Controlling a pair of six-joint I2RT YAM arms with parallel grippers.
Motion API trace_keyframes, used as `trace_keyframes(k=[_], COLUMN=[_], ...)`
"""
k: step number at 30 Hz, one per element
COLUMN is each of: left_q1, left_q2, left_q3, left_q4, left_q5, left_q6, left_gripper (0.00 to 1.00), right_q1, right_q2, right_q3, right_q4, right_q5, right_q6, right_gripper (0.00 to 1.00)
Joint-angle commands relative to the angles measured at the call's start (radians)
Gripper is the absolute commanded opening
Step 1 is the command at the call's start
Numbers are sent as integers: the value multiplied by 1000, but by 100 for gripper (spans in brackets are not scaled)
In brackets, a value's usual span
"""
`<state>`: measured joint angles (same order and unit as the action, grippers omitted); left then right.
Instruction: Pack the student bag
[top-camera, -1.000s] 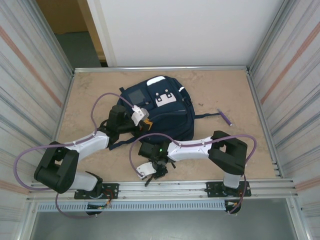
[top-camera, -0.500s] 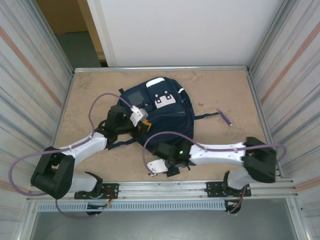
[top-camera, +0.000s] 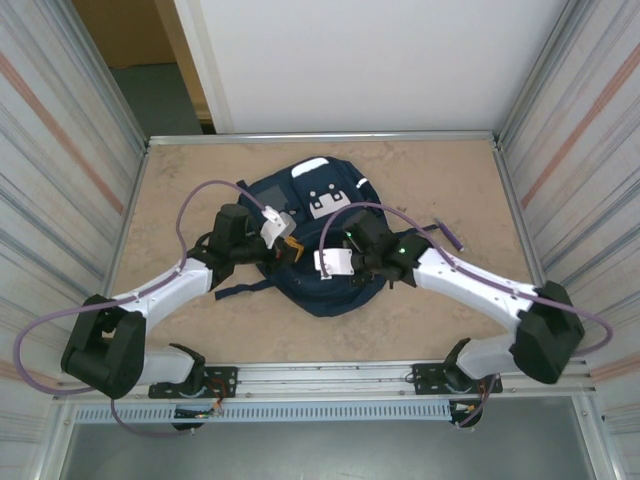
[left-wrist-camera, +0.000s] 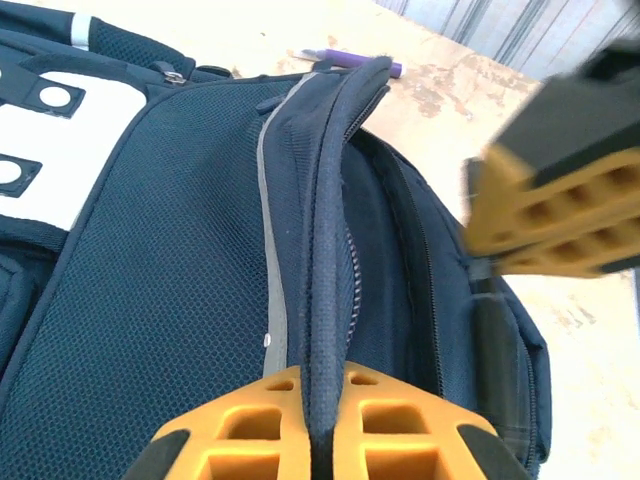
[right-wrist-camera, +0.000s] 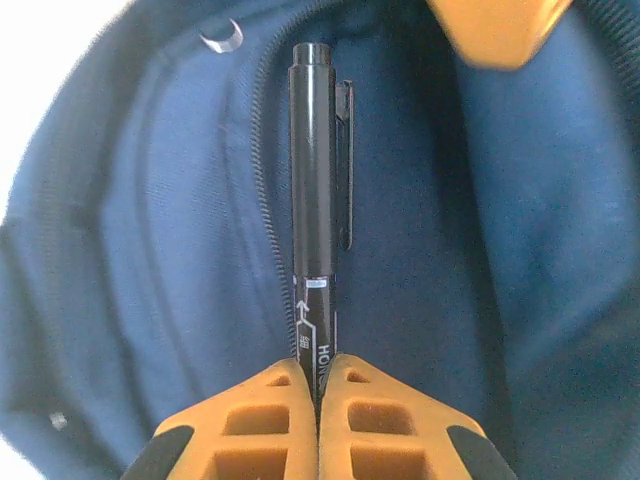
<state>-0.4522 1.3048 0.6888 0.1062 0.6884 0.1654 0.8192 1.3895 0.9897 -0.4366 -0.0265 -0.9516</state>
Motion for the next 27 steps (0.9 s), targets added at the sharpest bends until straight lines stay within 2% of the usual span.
trace_keyframes(k=[1,2,5,6,10,14,17,19,22,23,26,27], left_q1=[1,1,5,7,14,17,17,17,17,17,17,17], left_q2=[-37,-37,-31,-28,-25,-8,-4,2,16,16,9,0], left_q3=[41,38,34,35,23,18,15,20,35,32,13,11], left_q4=[6,11,22,17,31,59,55,35,-8,1,42,37], left_q5=[101,102,112,119,121,131,137,138,143,142,143,137], left_q6=[-27,-28,-28,-25,-29,-36,-29,-12,20,17,-23,-27], left_gripper=[0,0,0,0,0,0,0,0,0,0,0,0], right_q1=[-40,-46,-43,-42,-45,-35,-64,-115,-258,-334,-578,-627], right_q2=[61,76,90,76,-17,-168,-302,-374,-436,-427,-300,-243], right_q3=[26,25,16,9,-29,-53,-147,-197,-201,-182,-66,-29], right_q4=[161,194,283,289,266,270,386,443,360,300,81,32], right_q5=[14,15,29,8,-89,-118,-98,-34,61,44,-176,-175], right_q6=[-111,-122,-119,-107,-11,187,393,579,797,849,843,827], right_gripper=[5,7,30,32,34,38,38,41,49,54,56,56])
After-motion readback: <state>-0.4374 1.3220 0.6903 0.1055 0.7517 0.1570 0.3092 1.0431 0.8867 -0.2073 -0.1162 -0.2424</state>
